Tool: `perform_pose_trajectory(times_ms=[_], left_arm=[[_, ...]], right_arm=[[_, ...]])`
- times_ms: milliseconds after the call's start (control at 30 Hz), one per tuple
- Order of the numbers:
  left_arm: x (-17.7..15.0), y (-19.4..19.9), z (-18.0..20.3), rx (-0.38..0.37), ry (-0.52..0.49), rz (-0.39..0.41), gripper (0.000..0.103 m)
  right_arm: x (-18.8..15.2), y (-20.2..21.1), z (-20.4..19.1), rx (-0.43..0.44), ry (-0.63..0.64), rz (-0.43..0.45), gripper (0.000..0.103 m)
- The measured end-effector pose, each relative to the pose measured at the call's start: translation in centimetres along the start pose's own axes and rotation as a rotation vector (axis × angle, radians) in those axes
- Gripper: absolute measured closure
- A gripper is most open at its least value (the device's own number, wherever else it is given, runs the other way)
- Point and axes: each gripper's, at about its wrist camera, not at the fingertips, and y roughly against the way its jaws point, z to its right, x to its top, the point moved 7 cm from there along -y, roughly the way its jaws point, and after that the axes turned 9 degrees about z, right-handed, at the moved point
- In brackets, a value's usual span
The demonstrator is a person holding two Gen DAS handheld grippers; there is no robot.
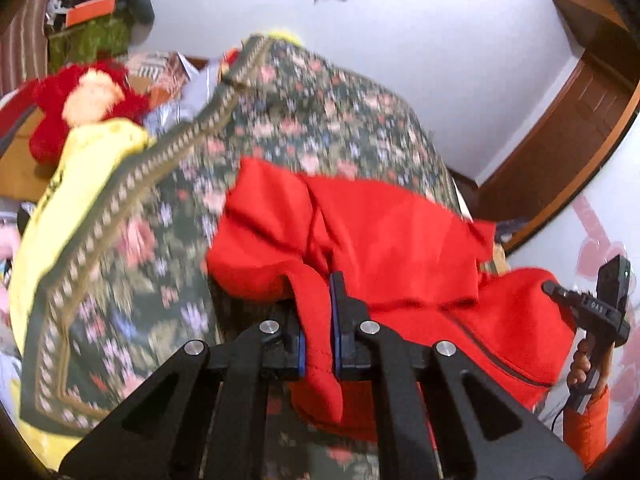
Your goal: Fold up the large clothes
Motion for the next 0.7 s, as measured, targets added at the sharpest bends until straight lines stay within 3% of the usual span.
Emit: perform_pose_trajectory(times_ms=[133,300,533,700], left_arm=[[3.5,-1.2,-0.8,0.034,0.005,0.06,0.096],[6.8,-4.4,-2.2,0.064,0.045,0.08,0.096],[8.5,-11.1,-2.9,0.135,0.001,0.046,0.096],[8.1,-16.4,-3.6,0.199,-0.053,0.003,0.096]], right_arm=[[2.9,-0.8,0.2,-0.004,0.006,0.035,0.089],[6.2,-3.0,1.3,-0.024,-0.005,0.062,0.089],[8.7,-7.9,3.3,-0.044,-0.032,0.044,0.089],[9.3,-11.0,5.3,-0.041,-0.085,0.018,0.089]])
